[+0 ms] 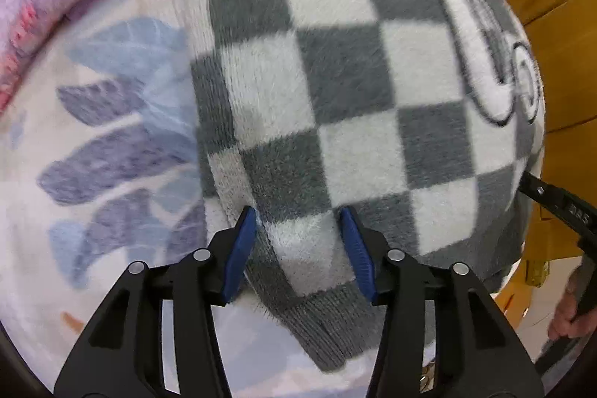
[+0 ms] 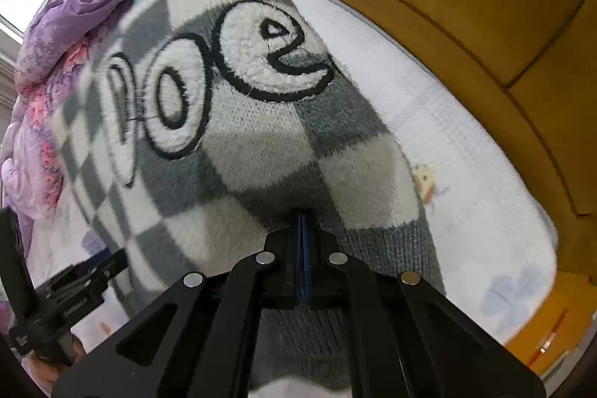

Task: Fold large clothes
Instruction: 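Lower the bundle onto the bed and open both tools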

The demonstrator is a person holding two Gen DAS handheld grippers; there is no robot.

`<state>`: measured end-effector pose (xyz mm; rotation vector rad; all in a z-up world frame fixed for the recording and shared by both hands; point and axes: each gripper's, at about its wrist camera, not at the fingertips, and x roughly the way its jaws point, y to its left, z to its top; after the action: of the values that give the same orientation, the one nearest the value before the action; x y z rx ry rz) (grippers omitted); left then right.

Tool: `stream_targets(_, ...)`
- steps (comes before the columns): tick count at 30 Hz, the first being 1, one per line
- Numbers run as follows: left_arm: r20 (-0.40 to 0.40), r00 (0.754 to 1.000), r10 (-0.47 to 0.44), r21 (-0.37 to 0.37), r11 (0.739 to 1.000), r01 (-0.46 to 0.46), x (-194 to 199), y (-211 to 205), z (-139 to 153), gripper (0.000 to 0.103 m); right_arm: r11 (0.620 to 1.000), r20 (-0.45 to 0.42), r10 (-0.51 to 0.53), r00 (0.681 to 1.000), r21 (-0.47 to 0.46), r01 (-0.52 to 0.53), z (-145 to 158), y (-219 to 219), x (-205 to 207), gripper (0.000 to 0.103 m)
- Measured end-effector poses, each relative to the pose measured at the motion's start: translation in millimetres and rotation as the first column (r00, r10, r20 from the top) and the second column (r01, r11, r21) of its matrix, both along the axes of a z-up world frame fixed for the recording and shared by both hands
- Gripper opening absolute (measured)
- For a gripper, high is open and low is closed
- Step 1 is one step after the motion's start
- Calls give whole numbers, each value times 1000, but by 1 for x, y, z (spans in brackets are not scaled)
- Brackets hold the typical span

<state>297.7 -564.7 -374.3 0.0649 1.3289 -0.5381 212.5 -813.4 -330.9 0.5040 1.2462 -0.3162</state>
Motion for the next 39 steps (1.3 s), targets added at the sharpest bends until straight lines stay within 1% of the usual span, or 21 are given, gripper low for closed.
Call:
stream_targets(5, 114, 992, 46, -100, 994, -34, 40, 9, 44, 43, 996, 186, 77, 980, 29, -84, 63, 1, 37, 3)
stream_targets(7, 128, 987, 93, -83, 993, -83, 73, 3, 36, 43, 994, 199, 83, 976, 60, -97, 57, -8, 70, 3)
stream_targets(9, 105, 987, 123, -62, 991, -117, 111, -6, 10, 49, 996, 156, 68, 985, 46, -76, 29, -20, 105, 0)
stream_targets(11, 119, 986, 114, 0, 993, -115, 128, -19, -6, 48, 995, 190, 53, 980, 70, -67, 1, -33, 127, 0)
stream_targets(13, 158, 981, 110, 1, 994, -111, 135, -22, 7, 49, 997, 166, 12, 986, 73, -25, 11, -35, 133, 0)
stream_targets(15, 232, 965, 122, -38, 992, -116, 144, -21, 29, 49, 998, 238, 30, 971, 50, -43, 36, -26, 145, 3)
stream_targets(16, 270, 953, 137, -57, 990, -126, 152, -22, 37, 55, 997, 260, 76, 963, -21, -74, 41, -21, 160, 3)
stream_targets(17, 253, 957, 141, -51, 990, -133, 160, -25, 32, 58, 992, 184, 111, 977, -79, -97, 29, -19, 173, 3)
stream_targets(19, 112, 988, 110, 27, 993, -113, 172, -38, 0, 60, 994, 89, 105, 991, -43, -101, -5, -25, 181, 0)
stream_targets(20, 90, 991, 103, 37, 994, -107, 168, -36, -6, 60, 996, 112, 90, 990, -33, -87, 0, -26, 175, 0)
stream_targets(24, 207, 962, 176, -54, 984, -169, 115, 8, 34, 60, 996, 251, 88, 964, -15, -87, 55, -13, 110, 6)
stream_targets(26, 215, 950, 226, -120, 972, -204, 66, 30, 47, 60, 993, 237, 116, 965, -41, -109, 63, 6, 64, 5)
stream_targets(28, 84, 977, 194, -122, 975, -183, 27, 36, 23, 61, 992, 62, 64, 996, -109, -57, 30, 25, 33, 4)
stream_targets(29, 14, 986, 169, -98, 981, -167, 7, 32, -3, 60, 998, 23, 24, 999, -64, -22, 3, 27, 15, 3)
stream_targets(30, 46, 987, 154, -86, 985, -150, -8, 30, -17, 61, 1000, 49, -14, 999, -25, 15, -18, 28, 0, 1)
stream_targets(31, 148, 980, 130, -59, 991, -123, -26, 27, -29, 61, 998, 86, -56, 995, -5, 57, -37, 26, -14, 0)
stream_targets(33, 152, 980, 126, -42, 992, -121, -35, 27, -33, 62, 992, 86, -122, 989, 53, 118, -42, 20, -25, 0)
stream_targets(34, 124, 984, 132, -53, 991, -126, -32, 30, -25, 66, 985, 87, -153, 984, 90, 145, -34, 17, -27, 0)
stream_targets(36, 104, 989, 101, -14, 995, -100, -30, 33, -15, 93, 979, 102, -159, 982, 144, 144, -21, 15, -33, 5)
stream_targets(37, 98, 993, 61, 17, 998, -63, -29, 34, -11, 96, 977, 97, -150, 984, 166, 132, -14, 16, -36, 7)
stream_targets(39, 106, 994, 22, 24, 999, -25, -34, 37, -5, 96, 980, 84, -149, 985, 146, 135, 2, 22, -46, 23)
